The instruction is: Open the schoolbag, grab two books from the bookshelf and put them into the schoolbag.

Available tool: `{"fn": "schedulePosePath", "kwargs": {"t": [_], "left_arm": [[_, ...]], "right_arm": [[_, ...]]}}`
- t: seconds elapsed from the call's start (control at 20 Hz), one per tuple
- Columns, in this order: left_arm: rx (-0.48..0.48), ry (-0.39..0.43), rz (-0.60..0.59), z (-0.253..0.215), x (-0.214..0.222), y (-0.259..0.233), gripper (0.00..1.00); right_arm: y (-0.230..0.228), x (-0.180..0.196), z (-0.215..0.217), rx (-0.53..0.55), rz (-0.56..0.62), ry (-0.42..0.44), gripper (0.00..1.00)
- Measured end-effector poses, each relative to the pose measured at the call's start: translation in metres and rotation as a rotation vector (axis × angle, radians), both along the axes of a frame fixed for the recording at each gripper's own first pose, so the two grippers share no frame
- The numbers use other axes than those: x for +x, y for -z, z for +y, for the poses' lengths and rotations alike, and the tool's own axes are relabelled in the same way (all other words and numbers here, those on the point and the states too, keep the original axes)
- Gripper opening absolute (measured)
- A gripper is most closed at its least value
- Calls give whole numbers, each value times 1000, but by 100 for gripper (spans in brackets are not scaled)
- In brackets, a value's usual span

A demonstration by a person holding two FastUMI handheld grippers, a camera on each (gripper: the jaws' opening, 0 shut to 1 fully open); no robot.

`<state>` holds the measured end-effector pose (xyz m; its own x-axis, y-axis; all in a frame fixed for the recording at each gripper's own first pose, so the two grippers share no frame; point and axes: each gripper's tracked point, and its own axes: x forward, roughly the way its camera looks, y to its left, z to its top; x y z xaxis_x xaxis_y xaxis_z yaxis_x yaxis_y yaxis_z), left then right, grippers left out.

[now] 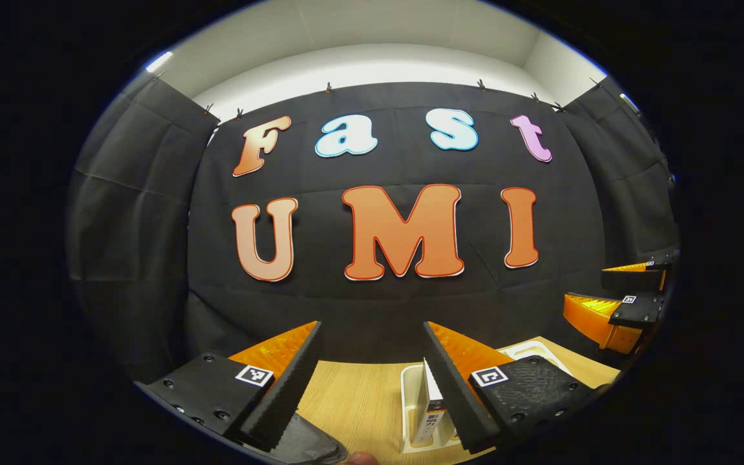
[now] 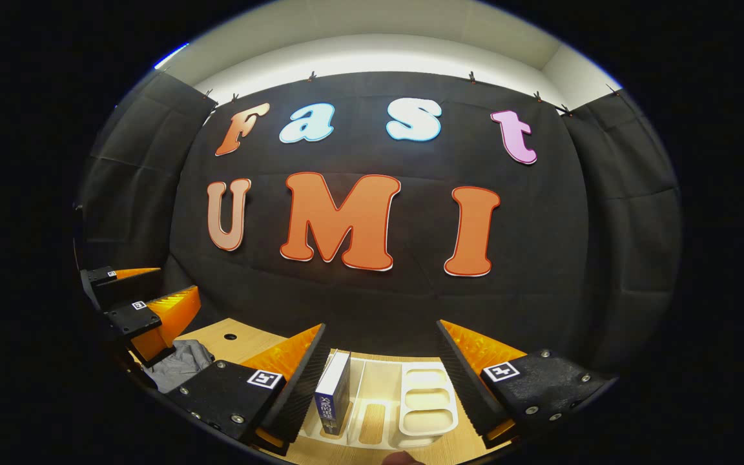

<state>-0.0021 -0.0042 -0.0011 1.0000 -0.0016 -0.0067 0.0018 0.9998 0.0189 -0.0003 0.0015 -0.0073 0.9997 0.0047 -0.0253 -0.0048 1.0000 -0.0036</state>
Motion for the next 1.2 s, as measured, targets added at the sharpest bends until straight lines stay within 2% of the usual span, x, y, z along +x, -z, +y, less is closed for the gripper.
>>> {"fn": "schedulePosePath", "kwargs": {"t": [0.3,0.55,0.7,0.95,1.2], "left_arm": [[30,-8,-5,3,-1,-1,95],[106,-44,19,16,-4,17,98],[201,-73,63,32,-11,43,97],[431,-101,170,59,-17,100,96],[609,-76,317,68,-35,177,95]], "right_arm": [[4,0,-3,-11,12,1,97],[7,0,-10,-11,18,7,97],[12,2,-14,-14,25,14,97],[23,2,-25,-24,42,22,97],[38,4,-34,-19,70,20,97]]}}
